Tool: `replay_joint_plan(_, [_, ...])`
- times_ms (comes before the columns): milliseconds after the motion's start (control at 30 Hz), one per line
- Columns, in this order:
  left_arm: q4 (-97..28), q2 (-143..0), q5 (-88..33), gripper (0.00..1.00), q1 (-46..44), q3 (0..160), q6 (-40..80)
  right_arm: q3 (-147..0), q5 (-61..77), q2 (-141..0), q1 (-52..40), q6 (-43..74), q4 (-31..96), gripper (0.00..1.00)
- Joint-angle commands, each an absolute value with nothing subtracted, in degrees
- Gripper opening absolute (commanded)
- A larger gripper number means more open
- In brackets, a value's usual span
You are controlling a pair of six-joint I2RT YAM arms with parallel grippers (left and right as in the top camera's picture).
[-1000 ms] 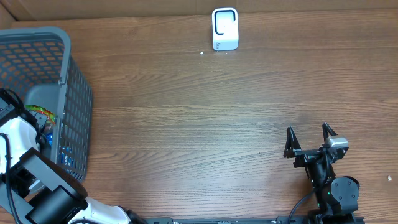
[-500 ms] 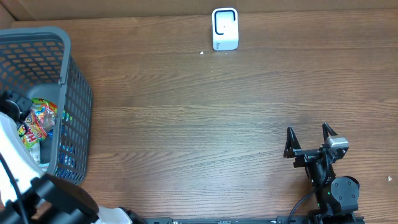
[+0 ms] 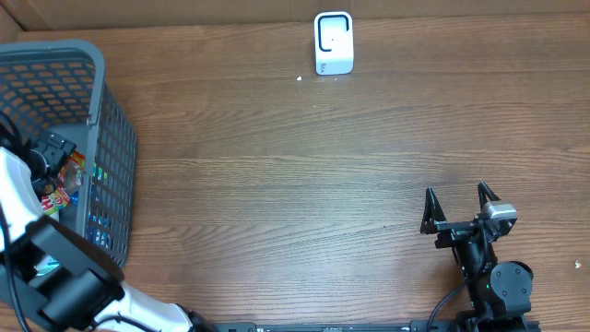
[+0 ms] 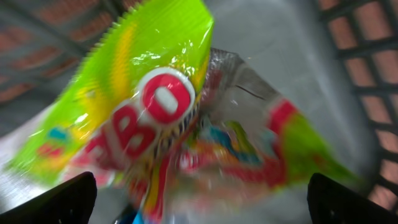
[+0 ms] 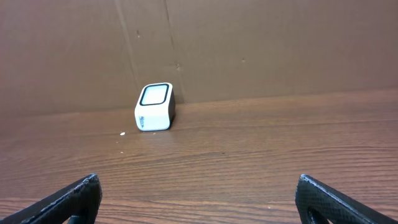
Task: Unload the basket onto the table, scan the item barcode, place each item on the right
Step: 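Reach into the basket and grasp the Haribo gummy bag with left gripper, then lift the Haribo bag out and place it on the table center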
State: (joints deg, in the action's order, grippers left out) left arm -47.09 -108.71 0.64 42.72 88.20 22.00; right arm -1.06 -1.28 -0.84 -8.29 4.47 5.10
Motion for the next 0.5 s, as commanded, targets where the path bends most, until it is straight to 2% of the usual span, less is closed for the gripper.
replay_joint_plan(0, [-44.9,-112.6,0.6,1.0,42.3,87.4,23.3,-0.4,-1.0,-0.2,-8.5,4.4,4.7,1.0])
replay_joint_plan(467, [-44.6,-122.3,6.9,0.98,36.8,87.4,21.8,-0.4,-1.0,-0.2,-8.5,4.4,4.7,1.0])
